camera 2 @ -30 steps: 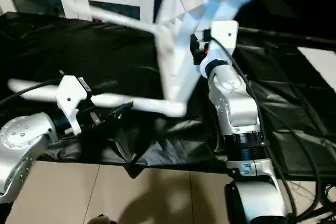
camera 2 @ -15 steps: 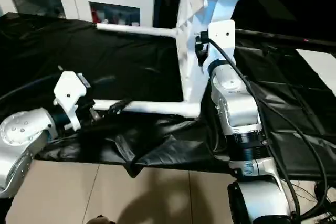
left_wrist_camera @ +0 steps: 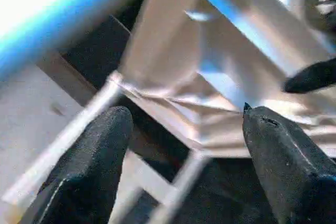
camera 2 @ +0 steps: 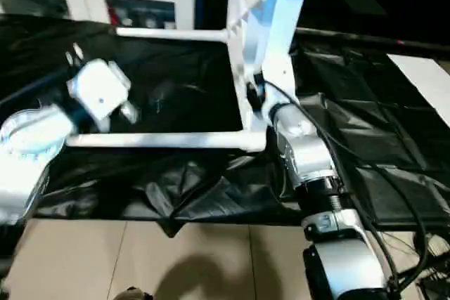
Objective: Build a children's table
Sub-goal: Flip table
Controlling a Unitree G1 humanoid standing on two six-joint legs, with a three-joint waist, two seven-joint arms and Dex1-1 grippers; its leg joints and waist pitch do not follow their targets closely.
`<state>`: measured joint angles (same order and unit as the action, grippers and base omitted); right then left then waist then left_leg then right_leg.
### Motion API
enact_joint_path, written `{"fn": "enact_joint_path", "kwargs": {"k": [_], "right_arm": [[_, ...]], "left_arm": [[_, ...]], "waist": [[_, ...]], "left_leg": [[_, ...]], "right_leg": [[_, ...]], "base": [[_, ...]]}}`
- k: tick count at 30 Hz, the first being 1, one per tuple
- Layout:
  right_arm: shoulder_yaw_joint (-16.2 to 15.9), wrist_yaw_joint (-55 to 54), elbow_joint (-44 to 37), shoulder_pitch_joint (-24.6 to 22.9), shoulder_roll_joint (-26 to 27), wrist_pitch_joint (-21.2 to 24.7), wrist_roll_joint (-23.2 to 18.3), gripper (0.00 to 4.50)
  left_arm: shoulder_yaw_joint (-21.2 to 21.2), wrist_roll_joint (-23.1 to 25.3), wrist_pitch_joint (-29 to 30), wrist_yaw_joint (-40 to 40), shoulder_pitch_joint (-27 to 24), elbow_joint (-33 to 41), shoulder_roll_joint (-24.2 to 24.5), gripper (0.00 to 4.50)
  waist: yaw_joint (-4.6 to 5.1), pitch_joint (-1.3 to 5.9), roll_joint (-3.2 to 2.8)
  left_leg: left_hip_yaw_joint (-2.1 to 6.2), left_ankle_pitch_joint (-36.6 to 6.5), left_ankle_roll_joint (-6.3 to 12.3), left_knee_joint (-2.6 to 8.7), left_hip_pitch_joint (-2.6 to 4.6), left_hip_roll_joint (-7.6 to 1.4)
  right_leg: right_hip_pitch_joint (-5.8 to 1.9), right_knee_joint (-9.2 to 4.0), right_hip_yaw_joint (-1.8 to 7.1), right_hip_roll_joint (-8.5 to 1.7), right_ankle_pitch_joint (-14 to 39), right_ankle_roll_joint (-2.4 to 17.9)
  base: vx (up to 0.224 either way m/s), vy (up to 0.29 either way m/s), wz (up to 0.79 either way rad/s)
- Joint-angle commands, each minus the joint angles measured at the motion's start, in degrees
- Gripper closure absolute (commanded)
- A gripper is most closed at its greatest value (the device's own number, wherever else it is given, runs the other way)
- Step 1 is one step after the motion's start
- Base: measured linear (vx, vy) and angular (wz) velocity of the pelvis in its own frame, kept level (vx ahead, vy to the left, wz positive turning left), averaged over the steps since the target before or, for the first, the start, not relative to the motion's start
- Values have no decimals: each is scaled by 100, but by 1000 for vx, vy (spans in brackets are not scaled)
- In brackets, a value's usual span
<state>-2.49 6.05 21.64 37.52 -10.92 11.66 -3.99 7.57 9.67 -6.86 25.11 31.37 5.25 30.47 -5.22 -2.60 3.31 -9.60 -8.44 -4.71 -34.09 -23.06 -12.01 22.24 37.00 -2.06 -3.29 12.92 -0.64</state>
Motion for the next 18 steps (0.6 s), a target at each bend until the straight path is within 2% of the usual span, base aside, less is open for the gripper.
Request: {"fn": "enact_joint_path", "kwargs": {"k": [1, 2, 5, 8, 9, 10, 11, 12, 14, 15, 17, 18], "right_arm": [[50, 24, -237, -168, -16, -207, -28, 54], [35, 34, -443, -334, -38, -341, -10, 54], [82, 23, -905, -767, -76, -551, 18, 54], [227, -30, -1239, -1211, -83, -747, 33, 54], [276, -17, -1328, -1318, -70, -842, -6, 54], [308, -6, -1378, -1374, -58, -901, -36, 54], [311, -4, -1383, -1379, -57, -907, -40, 54], [314, 25, -1485, -1485, -74, -1051, -35, 54], [322, -59, -1602, -1620, -87, -1000, 25, 54], [326, -105, -1613, -1647, -85, -1000, 55, 54], [295, -90, -1629, -1640, -75, -1079, 78, 54], [251, -4, -1698, -1657, -68, -1174, 79, 54]], "left_arm": [[35, 283, -219, -177, 157, -102, 106, 74], [11, 473, -378, -371, 266, -191, 187, 74], [-74, 833, -927, -739, 472, -421, 339, 74], [-87, 1110, -1520, -916, 520, -576, 418, 74], [-89, 1172, -1688, -1007, 531, -636, 426, 74], [-91, 1204, -1788, -1068, 539, -678, 427, 74], [-92, 1206, -1798, -1074, 540, -682, 427, 74], [-100, 1317, -1876, -1238, 556, -720, 442, 74], [-60, 1513, -1919, -1417, 615, -825, 501, 74], [-38, 1652, -1921, -1546, 673, -923, 535, 74], [-43, 1847, -1957, -1723, 816, -1128, 564, 74], [-56, 1947, -2018, -1757, 917, -1263, 578, 74]], "waist": [[-19, 381, -100], [-17, 389, -119], [-28, 371, -114], [-33, 349, -111], [-54, 356, -348], [-16, 339, -257], [-20, 332, -229], [-14, 343, -185], [-16, 325, -221], [-16, 331, -339], [13, 319, -261], [-6, 324, -268]], "left_leg": [[-3, -891, -391, 365, 189, -78], [-1, -908, -416, 366, 204, -77], [1, -1023, -421, 374, 200, -83], [13, -1351, -474, 409, 222, -95], [47, -1499, -543, 402, 235, -92], [25, -1649, -529, 416, 234, -94], [35, -1765, -552, 423, 242, -97], [36, -1768, -512, 423, 213, -85], [33, -1758, -473, 420, 218, -87], [51, -1804, -500, 418, 226, -83], [42, -1912, -492, 421, 229, -77], [52, -1890, -483, 420, 224, -73]], "right_leg": [[-216, -339, 193, -320, -482, 672], [-212, -326, 190, -321, -454, 687], [-205, -360, 196, -321, -300, 639], [-169, -396, 196, -338, 180, 625], [-137, -380, 206, -356, 265, 613], [-129, -452, 206, -327, 351, 580], [-125, -439, 202, -332, 451, 595], [-156, -425, 203, -338, 585, 652], [-123, -442, 213, -337, 665, 662], [-111, -426, 211, -336, 676, 671], [-102, -462, 207, -317, 772, 657], [-106, -457, 209, -336, 838, 675]], "base": [[0, 0, 0], [0, 0, 0], [0, 0, 0], [0, 0, 0], [0, 0, 0], [0, 0, 0], [0, 0, 0], [0, 0, 0], [0, 0, 0], [0, 0, 0], [0, 0, 0], [0, 0, 0]]}}
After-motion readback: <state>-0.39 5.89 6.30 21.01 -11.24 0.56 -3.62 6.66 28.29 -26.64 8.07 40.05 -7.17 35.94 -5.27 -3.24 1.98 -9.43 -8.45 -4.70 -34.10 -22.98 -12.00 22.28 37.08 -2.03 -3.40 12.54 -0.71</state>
